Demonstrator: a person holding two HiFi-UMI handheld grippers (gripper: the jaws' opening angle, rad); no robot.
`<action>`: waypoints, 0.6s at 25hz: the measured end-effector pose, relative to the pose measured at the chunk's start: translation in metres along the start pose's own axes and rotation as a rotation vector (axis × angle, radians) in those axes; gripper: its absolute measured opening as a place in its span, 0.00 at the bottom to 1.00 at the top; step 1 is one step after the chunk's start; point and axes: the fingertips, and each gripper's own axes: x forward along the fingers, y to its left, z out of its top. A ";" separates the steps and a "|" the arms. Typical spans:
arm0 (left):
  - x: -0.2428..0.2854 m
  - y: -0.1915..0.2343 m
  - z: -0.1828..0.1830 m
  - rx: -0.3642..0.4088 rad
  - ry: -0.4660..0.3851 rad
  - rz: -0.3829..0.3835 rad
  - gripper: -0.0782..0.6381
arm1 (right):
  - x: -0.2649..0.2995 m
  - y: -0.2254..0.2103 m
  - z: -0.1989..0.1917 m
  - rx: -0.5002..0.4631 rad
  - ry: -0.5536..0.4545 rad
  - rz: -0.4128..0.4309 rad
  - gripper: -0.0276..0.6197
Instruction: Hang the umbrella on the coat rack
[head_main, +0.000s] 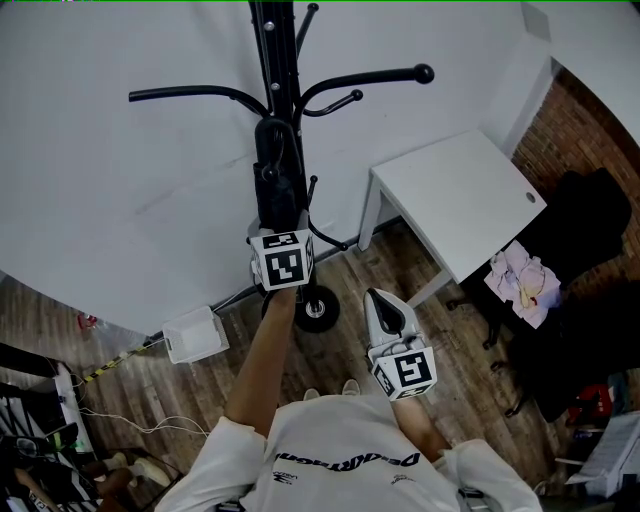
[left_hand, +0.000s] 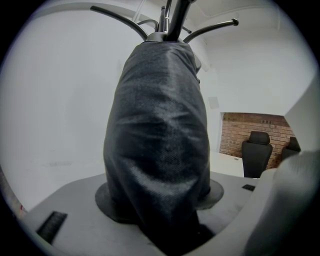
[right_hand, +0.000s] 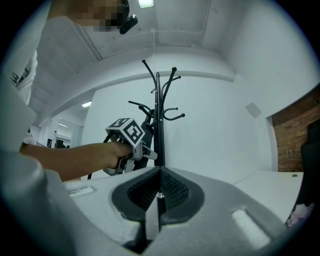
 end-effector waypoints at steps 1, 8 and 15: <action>0.001 0.000 -0.003 -0.002 0.005 -0.001 0.44 | 0.000 0.000 0.000 -0.001 0.000 0.000 0.04; 0.007 -0.001 -0.016 -0.022 0.003 -0.003 0.45 | -0.002 -0.001 -0.002 0.006 0.004 -0.005 0.04; 0.013 -0.005 -0.027 -0.024 -0.047 -0.025 0.45 | -0.001 0.002 -0.005 0.011 0.009 0.006 0.04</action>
